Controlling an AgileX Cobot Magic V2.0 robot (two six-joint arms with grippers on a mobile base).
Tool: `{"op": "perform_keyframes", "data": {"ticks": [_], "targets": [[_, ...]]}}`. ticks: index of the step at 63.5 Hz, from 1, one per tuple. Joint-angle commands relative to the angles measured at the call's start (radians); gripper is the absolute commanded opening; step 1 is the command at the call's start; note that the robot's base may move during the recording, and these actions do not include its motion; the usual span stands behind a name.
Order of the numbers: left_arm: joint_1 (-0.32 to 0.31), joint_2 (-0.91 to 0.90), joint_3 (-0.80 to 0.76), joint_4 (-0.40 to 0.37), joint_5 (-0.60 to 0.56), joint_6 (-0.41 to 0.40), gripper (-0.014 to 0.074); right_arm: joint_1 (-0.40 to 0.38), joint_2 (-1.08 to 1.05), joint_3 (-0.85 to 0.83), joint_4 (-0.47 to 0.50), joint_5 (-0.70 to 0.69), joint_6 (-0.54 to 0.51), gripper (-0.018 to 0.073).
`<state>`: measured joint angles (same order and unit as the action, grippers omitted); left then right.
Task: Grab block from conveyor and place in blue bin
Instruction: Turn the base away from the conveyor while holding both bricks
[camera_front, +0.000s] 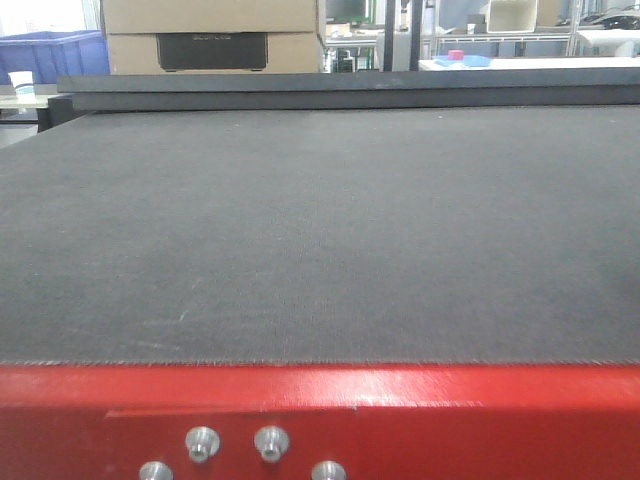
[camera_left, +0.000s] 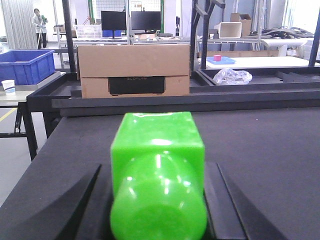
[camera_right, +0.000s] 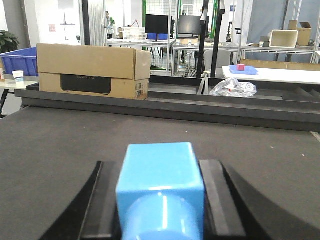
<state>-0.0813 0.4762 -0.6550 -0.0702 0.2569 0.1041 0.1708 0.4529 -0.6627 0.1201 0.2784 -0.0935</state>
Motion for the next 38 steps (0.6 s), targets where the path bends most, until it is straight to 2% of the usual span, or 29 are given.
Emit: {"op": "perform_keyframes", "data": {"ticks": [1, 38], "targets": [[-0.006, -0.005, 0.002, -0.006, -0.021, -0.001, -0.0111, 0.002, -0.006, 0.001, -0.005, -0.009, -0.005, -0.0167], [-0.006, -0.005, 0.002, -0.006, -0.021, -0.001, -0.0111, 0.002, -0.006, 0.001, -0.005, -0.009, -0.005, -0.0167]]}}
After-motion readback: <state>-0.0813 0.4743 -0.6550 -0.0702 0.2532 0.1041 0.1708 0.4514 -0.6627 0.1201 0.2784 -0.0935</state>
